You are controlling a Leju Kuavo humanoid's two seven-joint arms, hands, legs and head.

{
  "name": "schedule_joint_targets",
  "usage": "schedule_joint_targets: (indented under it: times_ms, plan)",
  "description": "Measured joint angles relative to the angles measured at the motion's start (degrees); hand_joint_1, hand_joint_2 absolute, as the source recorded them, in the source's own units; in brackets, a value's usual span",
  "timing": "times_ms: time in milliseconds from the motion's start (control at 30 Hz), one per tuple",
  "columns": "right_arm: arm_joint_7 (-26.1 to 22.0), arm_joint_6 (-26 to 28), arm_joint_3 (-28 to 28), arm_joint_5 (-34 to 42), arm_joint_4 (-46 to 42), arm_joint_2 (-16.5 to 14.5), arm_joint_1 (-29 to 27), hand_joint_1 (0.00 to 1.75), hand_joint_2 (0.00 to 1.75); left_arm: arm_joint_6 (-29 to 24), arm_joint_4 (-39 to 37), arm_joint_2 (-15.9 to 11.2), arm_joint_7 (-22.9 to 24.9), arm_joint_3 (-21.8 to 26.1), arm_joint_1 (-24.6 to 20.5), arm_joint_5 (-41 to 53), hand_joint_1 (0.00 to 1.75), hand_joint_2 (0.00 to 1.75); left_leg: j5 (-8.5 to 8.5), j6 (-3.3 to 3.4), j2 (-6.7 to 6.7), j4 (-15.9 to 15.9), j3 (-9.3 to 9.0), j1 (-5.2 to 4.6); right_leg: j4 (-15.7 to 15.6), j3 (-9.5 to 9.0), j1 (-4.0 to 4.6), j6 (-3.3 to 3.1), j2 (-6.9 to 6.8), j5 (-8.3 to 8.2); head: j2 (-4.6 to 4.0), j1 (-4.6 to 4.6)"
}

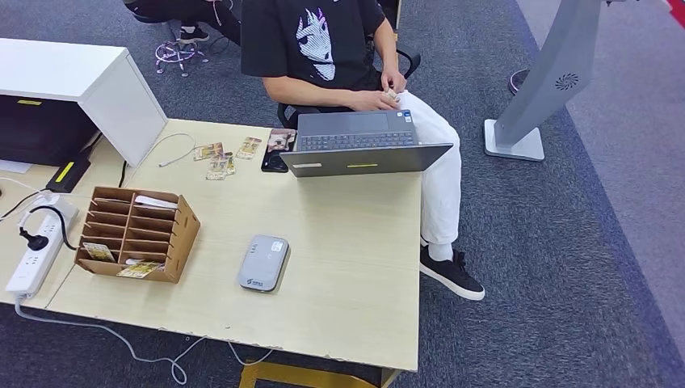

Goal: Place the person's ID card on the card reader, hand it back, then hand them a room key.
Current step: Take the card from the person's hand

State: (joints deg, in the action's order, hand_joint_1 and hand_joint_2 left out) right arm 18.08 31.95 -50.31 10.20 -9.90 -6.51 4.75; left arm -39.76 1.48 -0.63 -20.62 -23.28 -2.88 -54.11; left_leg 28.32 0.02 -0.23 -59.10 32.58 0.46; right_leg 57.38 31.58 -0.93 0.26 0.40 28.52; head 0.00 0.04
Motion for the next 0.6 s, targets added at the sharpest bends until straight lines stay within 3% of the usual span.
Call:
schedule_joint_targets:
  times_ms: [367,600]
  plan:
    - [-2.91,1.84,0.75,3.45,0.23,-0.38,-0.02,0.00,1.75,-0.14,-0.27,-3.04,-17.82,-0.15,2.10,-13.77,0.00,1.75,-0.01,-0.01,-0.03,-0.01,-0.03,0.04,0.00,0.01,0.02,0.00,-0.05,0.00,0.00,0.02]
    - [-3.83,3.04,2.39,4.75,0.45,-1.08,-0.07,0.00,1.75,-0.33,-0.36,-4.81,-19.24,-1.73,0.27,-16.41,0.00,1.75,-0.04,-0.06,-0.02,0.00,-0.05,0.06,0.02,-0.02,0.05,-0.03,-0.03,-0.02,0.00,0.04]
